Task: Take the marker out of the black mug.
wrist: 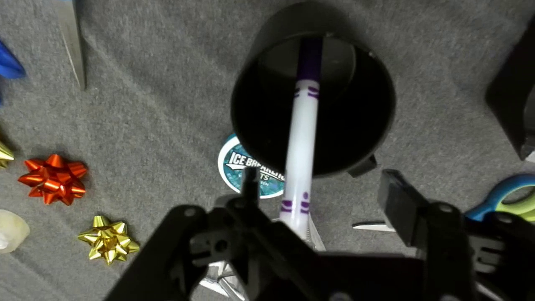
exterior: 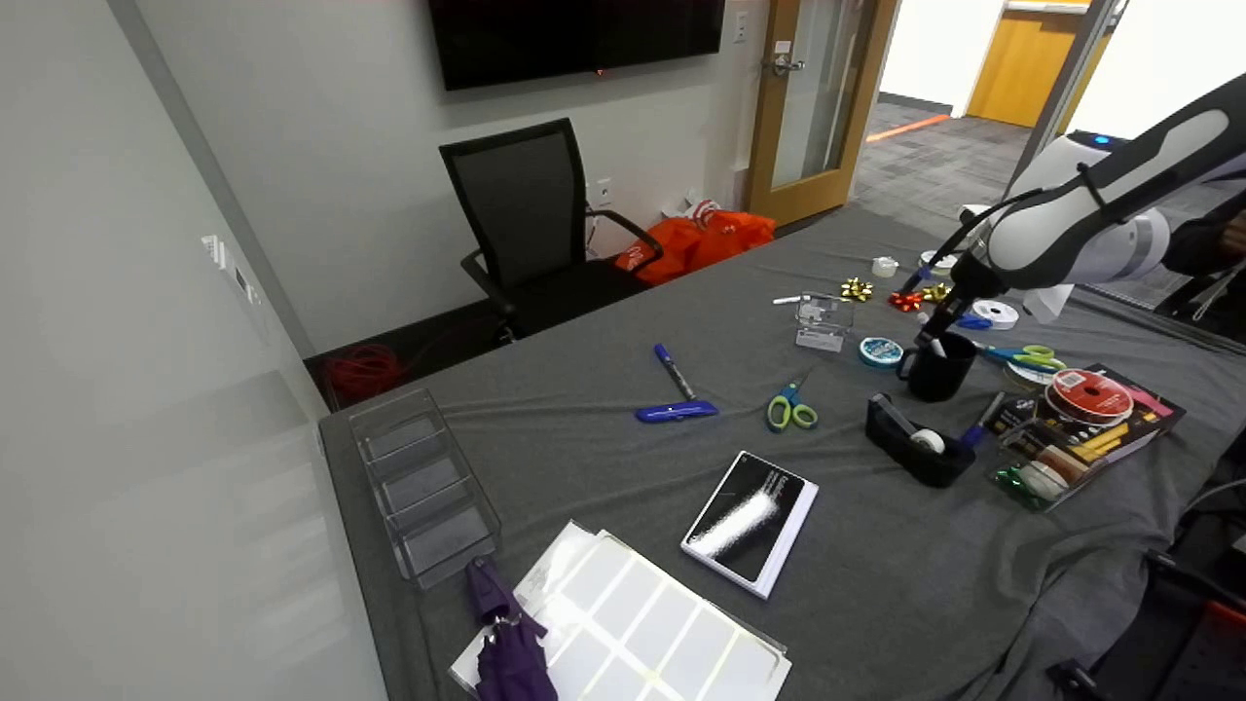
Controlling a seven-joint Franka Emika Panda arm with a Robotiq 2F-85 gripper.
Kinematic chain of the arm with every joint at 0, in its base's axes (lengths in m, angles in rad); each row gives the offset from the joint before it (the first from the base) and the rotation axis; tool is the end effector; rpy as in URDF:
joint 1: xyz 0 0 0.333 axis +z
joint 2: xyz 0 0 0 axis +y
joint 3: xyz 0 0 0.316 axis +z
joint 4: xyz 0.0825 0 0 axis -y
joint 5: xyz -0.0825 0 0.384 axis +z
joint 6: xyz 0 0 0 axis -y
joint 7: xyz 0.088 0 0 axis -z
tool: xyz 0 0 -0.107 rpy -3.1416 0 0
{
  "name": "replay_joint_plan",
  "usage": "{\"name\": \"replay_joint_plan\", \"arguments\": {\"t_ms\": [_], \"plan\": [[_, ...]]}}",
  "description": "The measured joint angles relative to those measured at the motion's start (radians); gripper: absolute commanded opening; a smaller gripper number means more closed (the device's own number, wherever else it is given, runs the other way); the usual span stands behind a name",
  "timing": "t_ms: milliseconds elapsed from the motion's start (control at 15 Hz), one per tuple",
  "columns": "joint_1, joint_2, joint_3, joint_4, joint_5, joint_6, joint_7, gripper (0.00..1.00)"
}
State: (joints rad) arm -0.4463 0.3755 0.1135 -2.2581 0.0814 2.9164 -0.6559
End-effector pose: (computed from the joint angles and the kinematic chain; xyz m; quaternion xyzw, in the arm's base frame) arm 0.5332 -0.1896 0.2242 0.9827 0.1148 0.1407 0.0365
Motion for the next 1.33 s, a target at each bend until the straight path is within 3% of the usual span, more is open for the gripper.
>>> {"name": "replay_joint_plan", "arguments": {"t_ms": [400, 1000, 1333], "plan": [[-0.03, 0.0, 0.047, 0.0, 0.068, 0.0, -0.041, 0.02], [-0.051, -0.007, 0.053, 0.002, 0.082, -0.005, -0.063, 0.04], [-0.103, -0.074, 0.141, 0.001, 0.263, -0.068, -0.19, 0.04]]}}
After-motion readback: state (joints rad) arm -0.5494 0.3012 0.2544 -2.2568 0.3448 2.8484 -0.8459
